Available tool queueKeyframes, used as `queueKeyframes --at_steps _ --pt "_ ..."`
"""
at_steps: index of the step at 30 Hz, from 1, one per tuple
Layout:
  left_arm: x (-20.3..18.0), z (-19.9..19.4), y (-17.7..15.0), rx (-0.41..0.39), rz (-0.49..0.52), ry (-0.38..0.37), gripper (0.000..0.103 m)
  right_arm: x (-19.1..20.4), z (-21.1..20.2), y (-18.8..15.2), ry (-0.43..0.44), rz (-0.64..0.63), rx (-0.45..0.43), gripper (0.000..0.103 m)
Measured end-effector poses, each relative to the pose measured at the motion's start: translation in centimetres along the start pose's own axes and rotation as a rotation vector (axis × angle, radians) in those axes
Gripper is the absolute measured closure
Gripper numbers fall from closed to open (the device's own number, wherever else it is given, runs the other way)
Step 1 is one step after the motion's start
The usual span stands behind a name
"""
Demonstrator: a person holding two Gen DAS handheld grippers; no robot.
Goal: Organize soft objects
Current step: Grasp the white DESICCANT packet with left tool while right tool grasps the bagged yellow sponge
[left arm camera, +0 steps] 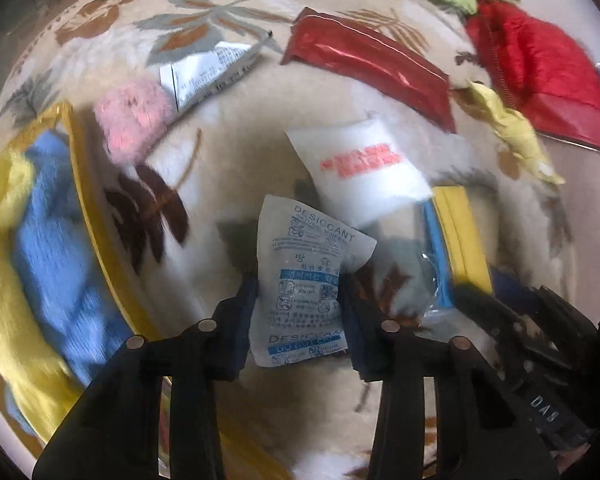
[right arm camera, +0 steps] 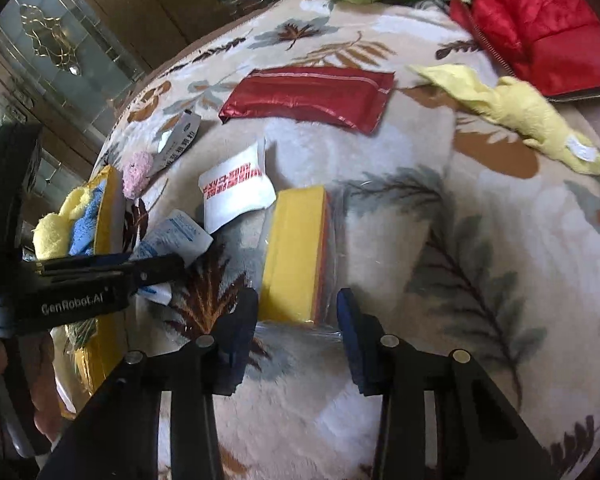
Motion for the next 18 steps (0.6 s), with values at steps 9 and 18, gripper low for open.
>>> queueKeyframes --at_steps 9,18 --pt "-0.8 -2.9 -7.2 -0.082 -0.181 -0.227 0.064 0.2 -3.6 -2.7 0.025 -0.013 -0.044 0.093" --pt "0.8 -6.9 -11.0 -0.165 -0.257 -0.273 0.064 -0.5 -1.6 -1.0 0.019 0.037 -0.037 0.025"
Point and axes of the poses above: each gripper's, at about its wrist camera, not at the fingertips, and z roughly the way its jaws point, x to its left, y to its top, the point moved 10 cm from there along z, roughly the way its jaws point, and after that the axes turned 5 degrees about -z, right-handed, at the moved point
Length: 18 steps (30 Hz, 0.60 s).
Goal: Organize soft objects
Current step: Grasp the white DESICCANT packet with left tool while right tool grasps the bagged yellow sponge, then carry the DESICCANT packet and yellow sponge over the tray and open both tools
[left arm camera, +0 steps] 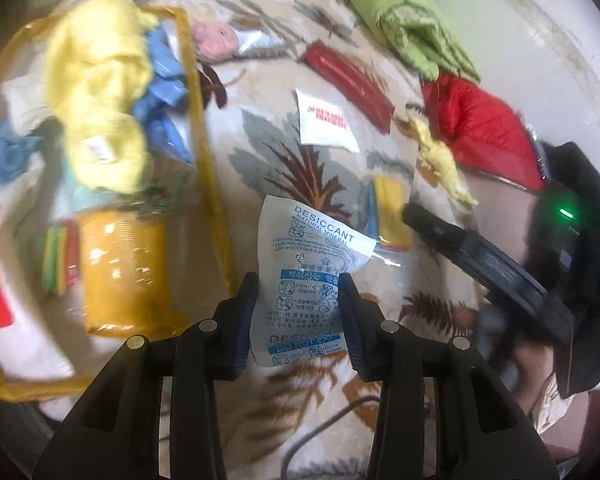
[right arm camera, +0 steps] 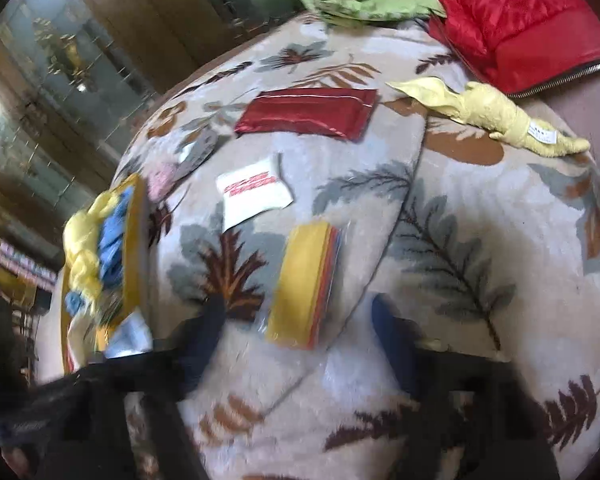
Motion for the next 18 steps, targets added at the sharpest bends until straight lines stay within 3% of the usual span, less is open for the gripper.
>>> queueKeyframes --at_steps 3,7,9,12,18 --pt "0.7 -1.7 -0.1 -0.028 -0.015 -0.01 0.064 -0.6 2.0 0.1 -0.035 0.022 0.04 0.028" --pt "2.5 -4.0 0.0 -0.071 -0.056 -0.009 0.064 -0.7 3.3 -0.1 -0.118 -0.038 0.056 0.055" --pt "3.8 -5.3 -0.1 -0.095 -0.078 -0.001 0.064 -0.2 3.1 -0.3 -0.111 -0.05 0.06 0.07" --pt "5.7 -6.5 0.0 -0.12 -0.113 0.014 0.064 0.3 2.4 -0.4 -0.12 -0.077 0.05 0.075" --pt "8.2 -7.8 -0.3 -0.154 -0.15 0.039 0.064 2.0 -3.2 0.2 -0.056 -0.056 -0.096 0.077"
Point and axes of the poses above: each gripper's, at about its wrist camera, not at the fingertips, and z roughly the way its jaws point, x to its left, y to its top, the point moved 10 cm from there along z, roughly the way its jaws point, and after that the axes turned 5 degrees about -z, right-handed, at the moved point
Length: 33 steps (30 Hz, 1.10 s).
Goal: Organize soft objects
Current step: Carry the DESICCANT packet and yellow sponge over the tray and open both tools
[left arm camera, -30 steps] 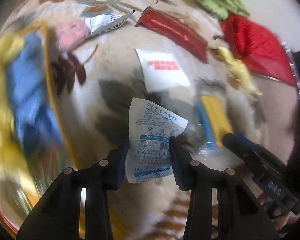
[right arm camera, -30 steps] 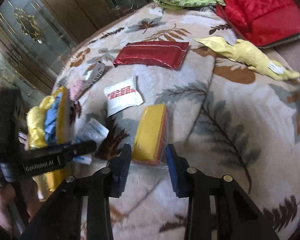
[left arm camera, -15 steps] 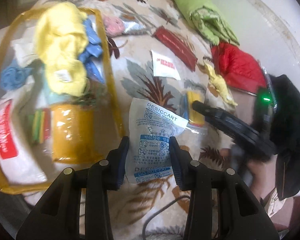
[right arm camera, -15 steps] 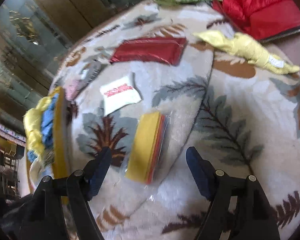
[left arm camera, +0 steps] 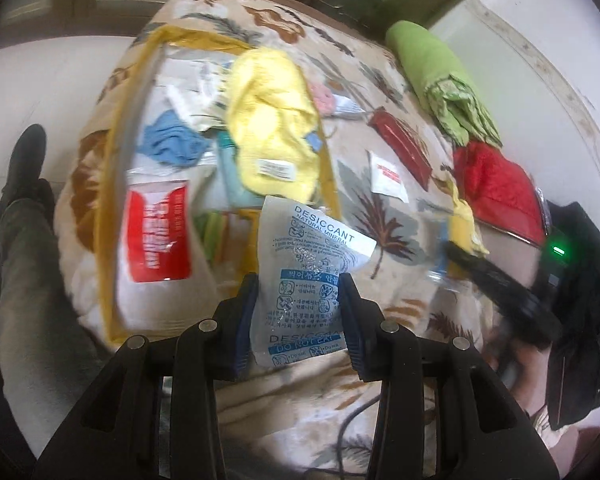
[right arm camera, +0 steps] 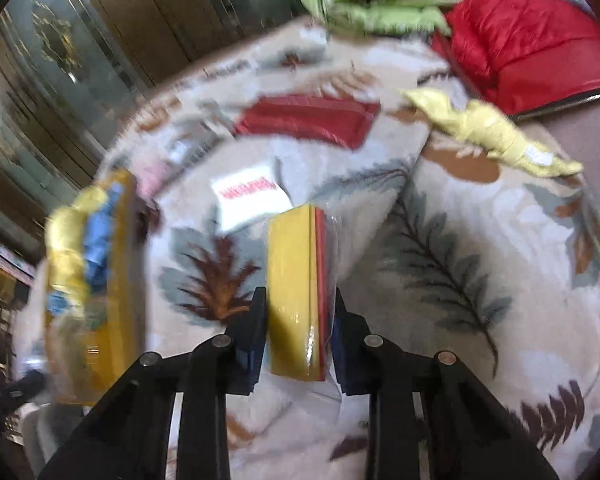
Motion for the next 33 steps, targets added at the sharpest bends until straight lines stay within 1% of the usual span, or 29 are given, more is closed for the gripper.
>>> queueKeyframes --at_steps 2,4,5,7,9,11,15,18,20,22,24,26,27,29,32,33 --pt "0.4 -0.2 0.0 -0.004 -0.009 -0.004 0.064 1.5 -1.6 -0.1 0.056 -0.001 -0.022 0.077" --pt "0.5 -0.2 0.1 -0.006 -0.009 -0.002 0.064 2.6 -2.4 -0.2 0.06 -0.031 -0.032 0.077" --pt "0.6 -0.3 0.1 -0.007 -0.009 -0.003 0.064 3.5 -2.7 -0.4 0.08 -0.039 -0.034 0.077" --pt "0.7 -0.4 0.0 -0.01 -0.007 -0.002 0.064 5.6 -3.0 -1.0 0.156 -0.055 -0.014 0.077" --pt "1.2 -0.5 0.2 -0.016 -0.014 0.013 0.064 7.8 -3.0 -1.5 0.2 -0.091 -0.007 0.077" --pt "1.4 -0.6 0.4 -0.023 -0.023 0.018 0.064 10.7 -2.9 -2.2 0.291 -0.127 0.016 0.077" --pt "1.8 -0.8 1.0 -0.035 -0.018 0.04 0.064 15.4 -1.7 -3.0 0.36 -0.203 0.04 0.077" --pt "2.2 -0.9 1.7 -0.054 0.008 0.079 0.064 18.2 -0.8 -3.5 0.385 -0.251 0.052 0.077" --pt "2.7 -0.5 2.1 -0.046 0.008 0.092 0.064 19.7 0.3 -3.9 0.403 -0.275 0.07 0.077" --pt "3.1 0.2 2.3 -0.04 0.02 0.109 0.064 20.3 1.4 -4.5 0.391 -0.286 0.085 0.077" --pt "3.8 0.8 2.6 -0.038 0.018 0.127 0.064 20.5 2.3 -5.4 0.398 -0.278 0.111 0.076" --pt "4.1 1.0 2.9 -0.045 0.027 0.127 0.064 20.6 3.3 -6.0 0.395 -0.275 0.126 0.076" --pt "4.3 1.0 3.0 -0.047 0.028 0.128 0.063 20.5 3.6 -6.2 0.389 -0.273 0.13 0.074" --pt "4.6 0.8 3.0 -0.048 0.017 0.126 0.062 20.4 4.0 -6.5 0.4 -0.263 0.135 0.074" --pt "4.4 0.5 2.8 -0.046 -0.006 0.076 0.061 20.3 3.8 -6.7 0.408 -0.253 0.144 0.072" --pt "4.3 0.3 2.9 -0.049 -0.021 0.057 0.059 20.2 3.5 -6.6 0.407 -0.251 0.141 0.064"
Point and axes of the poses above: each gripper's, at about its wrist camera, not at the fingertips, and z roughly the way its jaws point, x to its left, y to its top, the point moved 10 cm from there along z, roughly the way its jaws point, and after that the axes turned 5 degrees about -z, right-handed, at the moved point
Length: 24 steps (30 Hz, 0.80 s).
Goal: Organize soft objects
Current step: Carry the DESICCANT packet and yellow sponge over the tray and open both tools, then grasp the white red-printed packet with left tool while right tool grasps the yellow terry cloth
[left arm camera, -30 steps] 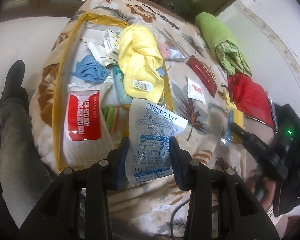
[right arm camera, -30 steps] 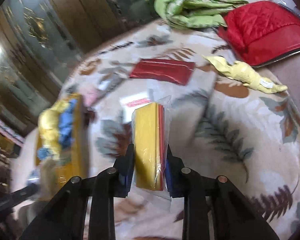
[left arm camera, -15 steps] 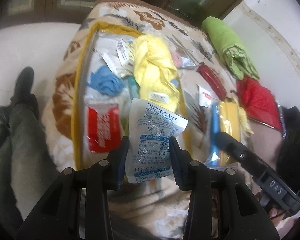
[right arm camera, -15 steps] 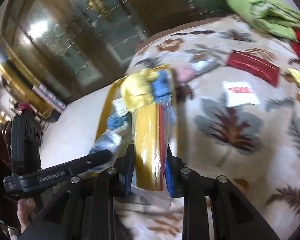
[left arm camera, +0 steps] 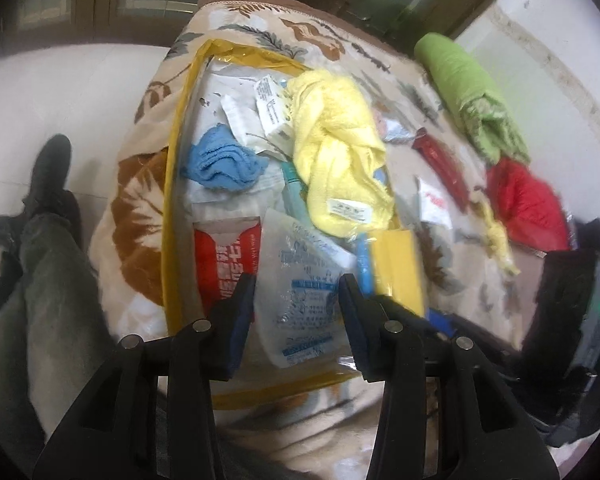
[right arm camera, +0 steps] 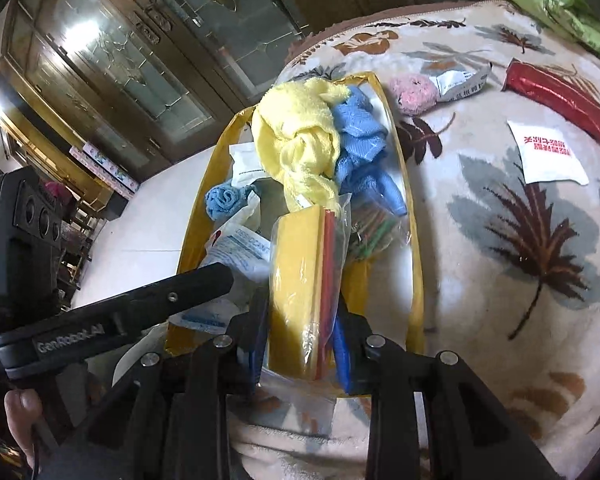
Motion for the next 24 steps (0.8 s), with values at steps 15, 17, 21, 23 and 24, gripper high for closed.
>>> queueKeyframes --at_steps 15,17,21,23,24 --pt "-11.9 -0.7 -1.8 -0.002 0.182 -0.133 0.031 -6.3 -10.1 0.3 -0.037 0.086 -0.151 0.039" --pt "-13.8 0.6 -1.9 0.029 0.183 -0.163 0.031 -8.7 -11.1 0.3 -0.062 0.108 -0.155 0.038" --pt "-16.5 3.7 -1.1 0.075 0.159 -0.19 0.031 -13.5 -13.0 0.6 -0.1 0.136 -0.167 0.038" --pt "-17.4 5.2 -0.4 0.09 0.154 -0.189 0.031 -16.1 -13.8 1.1 -0.143 0.13 -0.163 0.038" --pt "-17.7 6.0 0.0 0.096 0.152 -0.185 0.031 -17.6 -14.1 1.5 -0.177 0.122 -0.154 0.038"
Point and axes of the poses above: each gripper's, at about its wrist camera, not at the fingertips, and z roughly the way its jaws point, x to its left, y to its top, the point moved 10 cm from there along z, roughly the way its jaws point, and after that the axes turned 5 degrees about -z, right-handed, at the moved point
